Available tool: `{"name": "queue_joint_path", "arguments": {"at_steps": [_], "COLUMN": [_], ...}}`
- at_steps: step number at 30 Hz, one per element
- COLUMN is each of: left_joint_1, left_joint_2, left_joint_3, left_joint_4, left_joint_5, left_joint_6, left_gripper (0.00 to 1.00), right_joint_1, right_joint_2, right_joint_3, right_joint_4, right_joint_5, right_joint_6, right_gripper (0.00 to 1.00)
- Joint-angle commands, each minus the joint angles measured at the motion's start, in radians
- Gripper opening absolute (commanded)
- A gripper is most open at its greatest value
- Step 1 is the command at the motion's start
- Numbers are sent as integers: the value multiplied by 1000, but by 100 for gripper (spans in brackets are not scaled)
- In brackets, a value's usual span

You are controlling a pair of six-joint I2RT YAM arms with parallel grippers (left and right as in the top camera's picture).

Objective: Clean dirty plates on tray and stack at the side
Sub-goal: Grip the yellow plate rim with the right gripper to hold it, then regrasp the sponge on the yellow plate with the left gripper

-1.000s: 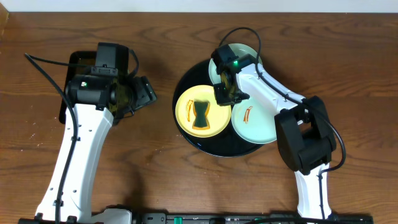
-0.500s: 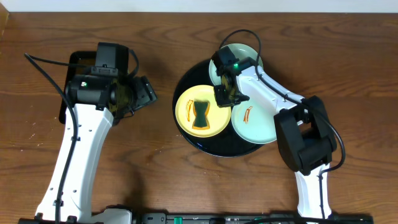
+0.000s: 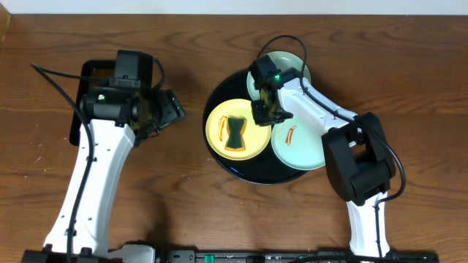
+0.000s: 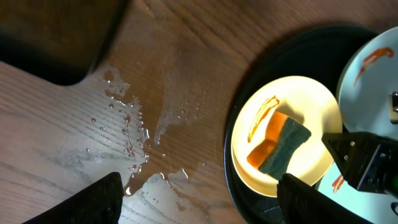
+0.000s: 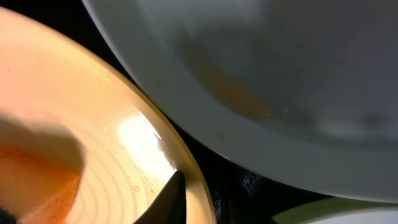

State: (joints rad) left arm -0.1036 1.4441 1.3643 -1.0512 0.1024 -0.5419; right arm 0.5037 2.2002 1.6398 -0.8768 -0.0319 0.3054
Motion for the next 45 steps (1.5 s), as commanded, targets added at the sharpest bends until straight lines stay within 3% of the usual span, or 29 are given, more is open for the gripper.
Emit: {"name": "queue_joint_path", "arguments": {"at_steps": [1, 11, 21, 25, 34, 39, 45], "left_joint_1": [1, 1, 1, -4, -129, -171, -172], "left_joint_2": [37, 70, 70, 71, 140, 257, 391], "left_joint_3": [-15, -16, -16, -16, -20, -20, -20], "left_joint_4": [-3, -3, -3, 3, 63, 103, 168], "left_joint_5": [11, 29, 29, 100, 172, 204, 418], "left_joint_6": [-17, -13, -13, 11, 50, 51, 154], "left_gripper": [80, 80, 80, 67, 67, 75, 76], "right_joint_1": [7, -35, -53, -53, -53, -53, -53], "right_joint_2": [7, 7, 7, 7, 7, 7, 7], "right_joint_3": [-8, 35, 33, 33, 33, 33, 33], "right_joint_4": [-13, -84, -77, -66, -47, -47, -45], "right_joint_5": [-19, -97, -108, -109, -180, -186, -187], "right_joint_6": [-31, -38, -41, -40, -39, -21, -21], "right_gripper": [20, 18, 4, 1, 1, 1, 1]}}
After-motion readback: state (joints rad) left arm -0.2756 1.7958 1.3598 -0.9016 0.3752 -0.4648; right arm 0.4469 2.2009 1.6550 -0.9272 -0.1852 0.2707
